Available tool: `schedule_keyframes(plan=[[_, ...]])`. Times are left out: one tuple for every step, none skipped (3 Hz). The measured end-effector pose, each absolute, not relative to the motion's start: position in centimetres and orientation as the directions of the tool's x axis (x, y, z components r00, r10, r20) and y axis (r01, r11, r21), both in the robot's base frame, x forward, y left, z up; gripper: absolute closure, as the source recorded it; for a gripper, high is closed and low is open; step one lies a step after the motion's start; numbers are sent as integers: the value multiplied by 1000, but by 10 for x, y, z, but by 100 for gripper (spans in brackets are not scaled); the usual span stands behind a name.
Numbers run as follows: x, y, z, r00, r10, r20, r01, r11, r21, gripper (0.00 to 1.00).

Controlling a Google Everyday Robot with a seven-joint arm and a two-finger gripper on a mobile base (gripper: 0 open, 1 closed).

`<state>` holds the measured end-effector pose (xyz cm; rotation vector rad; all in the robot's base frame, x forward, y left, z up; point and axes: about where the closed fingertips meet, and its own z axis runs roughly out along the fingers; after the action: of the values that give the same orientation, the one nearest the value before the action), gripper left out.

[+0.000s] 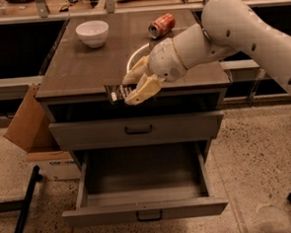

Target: Place rxbar chocolate into middle drawer

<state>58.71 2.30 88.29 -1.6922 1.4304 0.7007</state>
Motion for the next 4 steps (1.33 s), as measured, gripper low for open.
schedule_keyframes(plan=[[571,22,864,170,-502,-848,-982,-12,-190,100],[540,6,816,66,-494,-867,-993,53,-107,100],[516,-8,770,-34,-506,-862,-995,101,-20,100],[516,-8,770,-34,-506,-862,-995,101,-20,100]])
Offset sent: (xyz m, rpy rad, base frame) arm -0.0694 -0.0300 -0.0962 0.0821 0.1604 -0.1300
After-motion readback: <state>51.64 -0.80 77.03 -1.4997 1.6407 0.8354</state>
